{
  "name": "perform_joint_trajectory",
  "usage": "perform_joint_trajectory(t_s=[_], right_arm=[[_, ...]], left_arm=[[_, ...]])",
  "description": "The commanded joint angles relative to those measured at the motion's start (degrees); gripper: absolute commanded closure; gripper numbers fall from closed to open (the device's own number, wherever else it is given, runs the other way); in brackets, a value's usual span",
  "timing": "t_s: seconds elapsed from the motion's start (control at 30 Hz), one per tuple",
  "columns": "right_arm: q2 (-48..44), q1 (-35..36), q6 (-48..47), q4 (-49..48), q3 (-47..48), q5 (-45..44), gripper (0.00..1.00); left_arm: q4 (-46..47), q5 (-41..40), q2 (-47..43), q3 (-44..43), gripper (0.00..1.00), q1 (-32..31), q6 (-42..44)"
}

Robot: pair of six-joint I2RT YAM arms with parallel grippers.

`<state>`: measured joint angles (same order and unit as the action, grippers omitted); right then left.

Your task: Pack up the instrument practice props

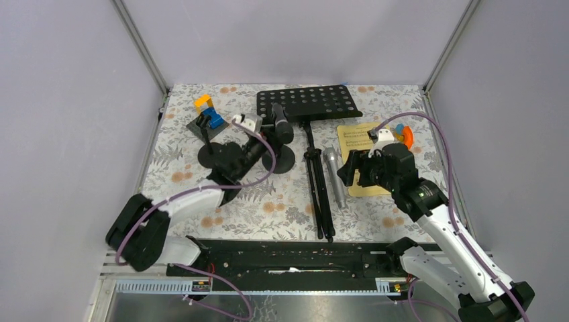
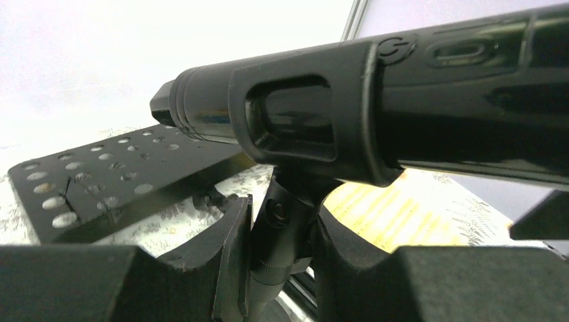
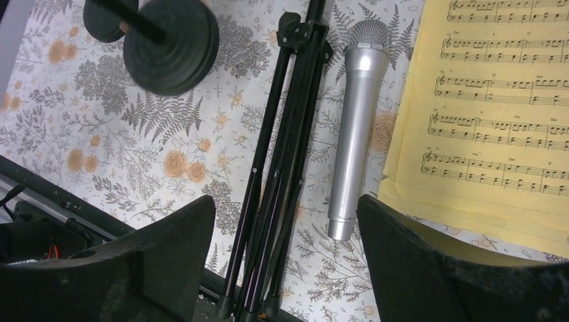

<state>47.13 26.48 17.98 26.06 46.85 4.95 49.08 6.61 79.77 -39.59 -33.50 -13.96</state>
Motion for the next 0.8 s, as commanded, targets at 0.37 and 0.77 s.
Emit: perform_joint_trajectory(t_s=[0.37,0.77], right_arm=[[-4.0,-0.1,-5.0,-8.5,0.3,15.8,0.15],[-4.4,-0.1,-5.2,-8.5,-0.7,16.3,0.14]], left_arm=[[27.6,-27.3,-11.3,30.3,1.00,-13.4,-1.9],[39.8,-23.9,-8.9,39.1,0.13,-13.7,2.1]])
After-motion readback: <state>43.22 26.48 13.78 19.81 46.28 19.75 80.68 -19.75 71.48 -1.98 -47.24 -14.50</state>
